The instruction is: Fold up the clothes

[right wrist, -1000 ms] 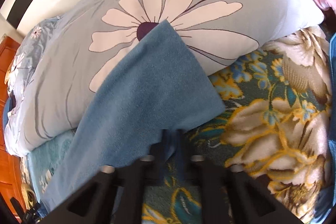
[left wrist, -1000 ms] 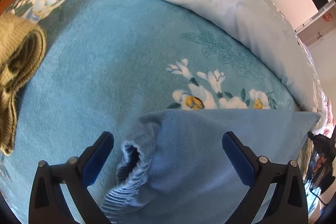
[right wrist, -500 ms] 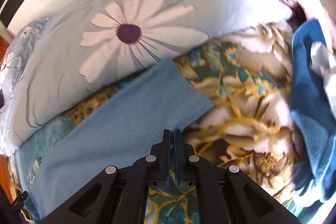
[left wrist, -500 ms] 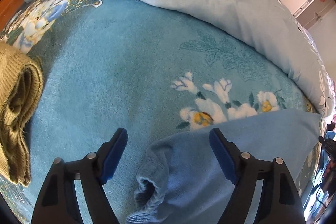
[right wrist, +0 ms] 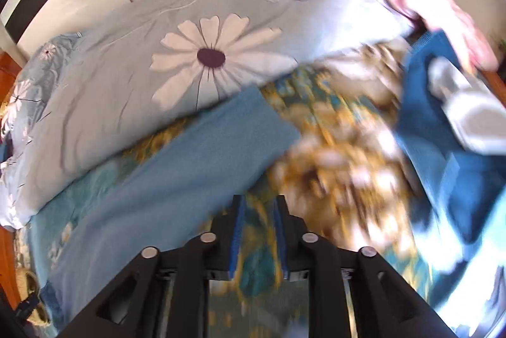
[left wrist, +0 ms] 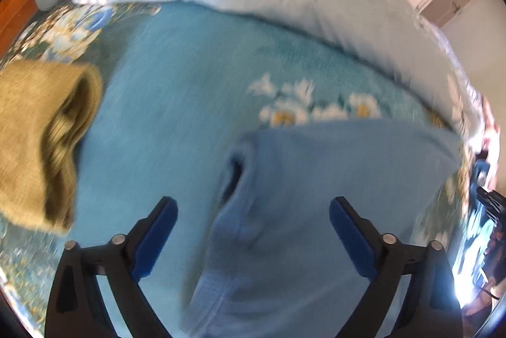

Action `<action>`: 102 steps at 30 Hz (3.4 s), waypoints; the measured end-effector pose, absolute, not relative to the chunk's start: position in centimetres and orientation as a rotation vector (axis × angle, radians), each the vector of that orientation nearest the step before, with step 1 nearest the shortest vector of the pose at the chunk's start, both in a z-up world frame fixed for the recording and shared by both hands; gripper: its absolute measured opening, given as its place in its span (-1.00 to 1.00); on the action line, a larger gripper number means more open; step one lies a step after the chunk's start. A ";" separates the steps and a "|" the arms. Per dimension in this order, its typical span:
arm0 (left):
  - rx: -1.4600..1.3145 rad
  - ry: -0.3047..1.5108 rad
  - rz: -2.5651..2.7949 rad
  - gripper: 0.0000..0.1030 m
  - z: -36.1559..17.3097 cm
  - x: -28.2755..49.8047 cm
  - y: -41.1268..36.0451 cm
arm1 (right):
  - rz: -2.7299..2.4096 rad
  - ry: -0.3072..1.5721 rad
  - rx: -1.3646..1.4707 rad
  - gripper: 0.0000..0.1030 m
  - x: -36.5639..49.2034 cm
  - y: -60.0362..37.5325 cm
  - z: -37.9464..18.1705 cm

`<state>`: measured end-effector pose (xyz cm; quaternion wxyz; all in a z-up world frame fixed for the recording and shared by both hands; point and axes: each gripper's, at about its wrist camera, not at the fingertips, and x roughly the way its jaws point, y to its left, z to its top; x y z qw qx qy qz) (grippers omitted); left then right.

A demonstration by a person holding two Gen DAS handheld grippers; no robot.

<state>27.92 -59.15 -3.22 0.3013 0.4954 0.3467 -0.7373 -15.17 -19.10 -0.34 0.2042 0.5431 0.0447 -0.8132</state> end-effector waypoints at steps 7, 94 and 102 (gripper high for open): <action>1.467 0.944 -1.905 0.92 -5.1 33.8 -54.9 | -2.185 0.105 1.752 -0.44 -4.0 -13.7 -2.4; 1.486 0.892 -1.988 -0.65 -8.8 22.3 -62.6 | -2.213 -0.196 1.662 -0.73 -27.0 -19.6 -7.5; 1.471 0.887 -1.954 -0.67 -9.5 22.8 -63.6 | -2.241 0.042 1.600 -0.95 -27.5 -21.9 -6.4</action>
